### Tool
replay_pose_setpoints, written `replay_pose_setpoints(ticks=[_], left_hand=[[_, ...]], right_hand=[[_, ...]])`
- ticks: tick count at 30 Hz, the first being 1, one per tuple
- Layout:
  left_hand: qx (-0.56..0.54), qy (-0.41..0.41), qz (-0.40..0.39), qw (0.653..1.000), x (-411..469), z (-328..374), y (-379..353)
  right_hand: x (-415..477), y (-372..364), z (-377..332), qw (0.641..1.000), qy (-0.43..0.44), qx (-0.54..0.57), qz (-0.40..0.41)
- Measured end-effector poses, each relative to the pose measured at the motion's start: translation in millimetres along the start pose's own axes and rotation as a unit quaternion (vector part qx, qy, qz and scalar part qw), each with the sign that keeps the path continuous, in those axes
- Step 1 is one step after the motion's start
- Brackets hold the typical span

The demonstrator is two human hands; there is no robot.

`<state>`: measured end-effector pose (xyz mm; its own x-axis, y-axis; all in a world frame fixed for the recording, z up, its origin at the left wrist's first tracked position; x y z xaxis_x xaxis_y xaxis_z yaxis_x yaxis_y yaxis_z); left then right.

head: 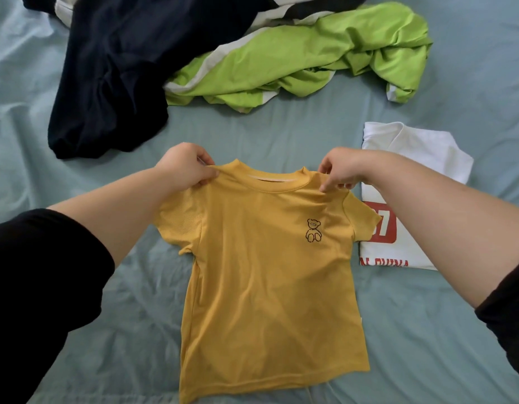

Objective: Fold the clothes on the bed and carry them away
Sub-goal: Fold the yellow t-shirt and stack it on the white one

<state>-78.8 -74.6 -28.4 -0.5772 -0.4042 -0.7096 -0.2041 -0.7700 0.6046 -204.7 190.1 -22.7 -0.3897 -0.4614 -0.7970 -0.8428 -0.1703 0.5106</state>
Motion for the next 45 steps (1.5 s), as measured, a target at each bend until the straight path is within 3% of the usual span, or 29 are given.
replay_pose_setpoints(ticks=[2, 5, 9, 11, 14, 16, 19, 23, 26, 31, 33, 36, 40, 43, 45], left_hand=[[0.003, -0.009, 0.019, 1.0, 1, -1, 3], [-0.033, -0.005, 0.049, 0.998, 5, 0, 9], [-0.074, 0.013, 0.098, 0.992, 15, 1, 12], [-0.057, 0.001, 0.124, 0.991, 13, 3, 8], [0.026, -0.091, 0.153, 0.984, -16, 13, -18], [0.13, -0.158, 0.149, 0.967, -46, 15, -55], [0.288, -0.17, 0.093, 0.938, -60, -23, -99], [0.362, -0.102, 0.037, 0.926, -28, -73, -85], [0.376, -0.096, 0.033, 0.921, -26, -70, -85], [0.343, -0.187, 0.134, 0.911, -86, -62, -109], [0.379, -0.207, 0.089, 0.898, -112, -90, -135], [0.401, -0.161, 0.056, 0.9, -118, -130, -146], [0.323, -0.125, 0.115, 0.931, -141, -133, -141], [0.115, -0.006, 0.156, 0.981, -175, -155, -140], [-0.021, 0.095, 0.138, 0.986, -196, -180, -151]], right_hand=[[-1, 5, 1, 0.999, -0.016, -0.029, 0.031], [-2, 23, 4, 0.983, -0.046, 0.001, 0.179], [-1, 18, 19, 0.917, -0.076, 0.232, 0.316], [1, 13, 19, 0.904, -0.059, 0.237, 0.352], [-19, -9, -5, 0.893, 0.016, 0.16, 0.421], [-32, -49, -37, 0.913, 0.102, 0.025, 0.395], [-31, -122, -57, 0.947, 0.16, -0.164, 0.225], [-10, -144, -28, 0.975, 0.095, -0.17, 0.109], [-5, -144, -25, 0.977, 0.081, -0.172, 0.099], [-45, -168, -51, 0.942, 0.146, -0.213, 0.216], [-65, -205, -45, 0.941, 0.169, -0.233, 0.177], [-86, -243, -12, 0.952, 0.13, -0.246, 0.123], [-114, -239, 5, 0.959, 0.094, -0.13, 0.234], [-154, -241, 56, 0.92, -0.067, 0.101, 0.373], [-172, -263, 87, 0.886, -0.165, 0.236, 0.364]])
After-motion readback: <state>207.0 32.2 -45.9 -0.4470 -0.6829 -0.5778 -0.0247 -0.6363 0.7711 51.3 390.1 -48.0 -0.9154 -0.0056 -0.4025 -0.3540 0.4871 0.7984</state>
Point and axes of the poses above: each hand's wrist, its own x-axis towards the middle knuckle, its own y-axis out of the back of the hand, z = x × y, the point moved 7 cm from there along x, towards the middle knuckle, and after that the axes turned 13 degrees about y, right-handed, at the moved point
